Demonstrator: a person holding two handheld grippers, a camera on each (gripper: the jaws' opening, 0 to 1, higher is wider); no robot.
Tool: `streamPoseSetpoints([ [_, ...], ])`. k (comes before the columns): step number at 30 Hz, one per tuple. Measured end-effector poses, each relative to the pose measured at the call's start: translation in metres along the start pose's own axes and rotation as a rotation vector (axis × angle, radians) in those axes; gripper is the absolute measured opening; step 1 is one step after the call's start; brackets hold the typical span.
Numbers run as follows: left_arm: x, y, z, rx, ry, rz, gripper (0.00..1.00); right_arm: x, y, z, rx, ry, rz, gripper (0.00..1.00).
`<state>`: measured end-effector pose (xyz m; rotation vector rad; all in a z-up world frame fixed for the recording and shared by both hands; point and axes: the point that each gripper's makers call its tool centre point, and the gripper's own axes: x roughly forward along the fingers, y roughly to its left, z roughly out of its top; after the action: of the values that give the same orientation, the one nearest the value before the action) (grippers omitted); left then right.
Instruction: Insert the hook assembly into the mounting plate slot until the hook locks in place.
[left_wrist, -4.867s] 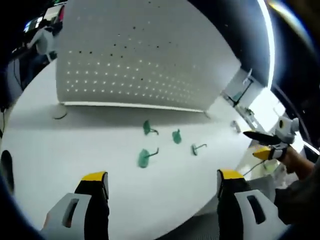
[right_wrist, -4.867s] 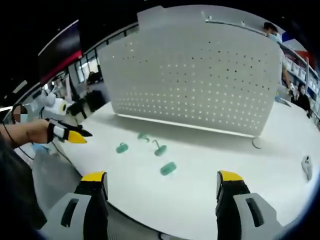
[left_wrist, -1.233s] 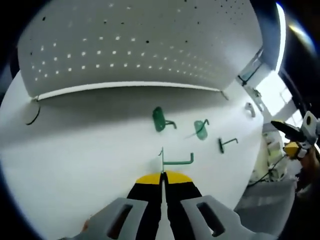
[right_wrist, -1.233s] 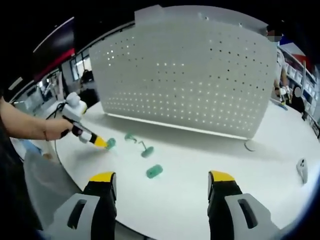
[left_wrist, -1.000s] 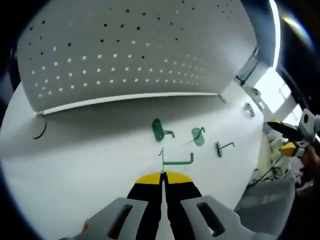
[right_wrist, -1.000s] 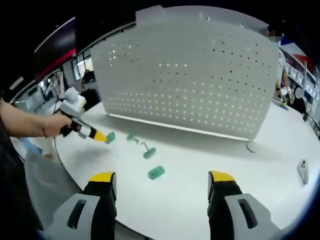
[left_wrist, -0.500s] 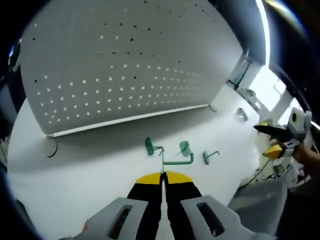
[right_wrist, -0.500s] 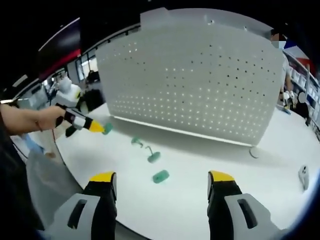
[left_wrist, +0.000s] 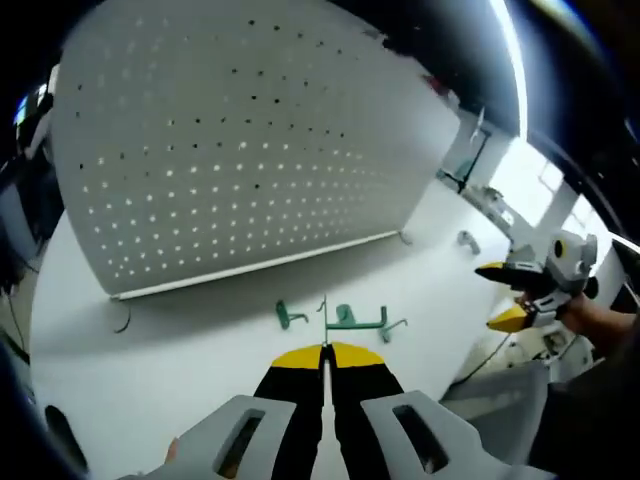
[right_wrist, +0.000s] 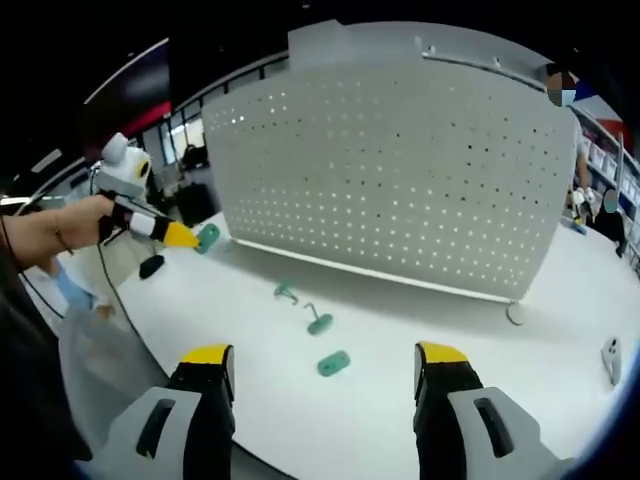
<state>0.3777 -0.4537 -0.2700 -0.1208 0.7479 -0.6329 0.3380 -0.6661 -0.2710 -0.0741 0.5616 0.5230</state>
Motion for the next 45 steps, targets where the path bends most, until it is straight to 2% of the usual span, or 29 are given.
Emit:
streamPoseSetpoints([
  [6, -0.017, -0.027, 0.007, 0.003, -0.049, -0.033, 0.01, 0.002, 0.014, 0.012, -0.005, -0.034, 0.028, 0.7],
  [9, -0.02, -0.036, 0.008, 0.001, -0.07, -0.042, 0.01, 0.003, 0.016, 0.024, -0.013, -0.077, 0.015, 0.7],
  [12, -0.022, -0.036, 0.004, 0.006, -0.09, -0.021, 0.01, 0.005, 0.025, 0.039, -0.016, -0.11, 0.038, 0.68],
  [14, -0.024, -0.037, -0.001, -0.029, -0.107, -0.024, 0.01, 0.005, 0.032, 0.048, -0.012, -0.134, 0.057, 0.65],
  [17, -0.024, -0.038, -0.01, -0.038, -0.102, -0.02, 0.01, 0.009, 0.044, 0.057, -0.002, -0.149, 0.093, 0.63],
  [22, -0.026, -0.042, -0.014, -0.027, -0.11, -0.002, 0.01, 0.017, 0.068, 0.071, -0.01, -0.186, 0.134, 0.6],
  [29, -0.025, -0.053, -0.012, -0.018, -0.13, -0.008, 0.01, 0.03, 0.106, 0.081, 0.034, -0.195, 0.25, 0.56],
  [33, -0.023, -0.058, -0.011, 0.001, -0.133, -0.024, 0.01, 0.037, 0.122, 0.075, 0.03, -0.154, 0.296, 0.43],
  [34, -0.023, -0.058, -0.012, -0.002, -0.131, -0.025, 0.01, 0.038, 0.124, 0.075, 0.037, -0.155, 0.302, 0.41],
  [37, -0.024, -0.058, -0.012, -0.011, -0.141, -0.03, 0.01, 0.041, 0.135, 0.077, 0.14, -0.156, 0.348, 0.38],
  [41, -0.026, -0.063, -0.008, -0.002, -0.164, -0.031, 0.01, 0.049, 0.141, 0.074, 0.16, -0.14, 0.36, 0.28],
  [43, -0.026, -0.064, -0.007, 0.011, -0.166, -0.03, 0.01, 0.051, 0.146, 0.075, 0.213, -0.149, 0.382, 0.23],
  [45, -0.028, -0.065, -0.006, 0.013, -0.175, -0.029, 0.01, 0.054, 0.145, 0.077, 0.272, -0.153, 0.386, 0.22],
])
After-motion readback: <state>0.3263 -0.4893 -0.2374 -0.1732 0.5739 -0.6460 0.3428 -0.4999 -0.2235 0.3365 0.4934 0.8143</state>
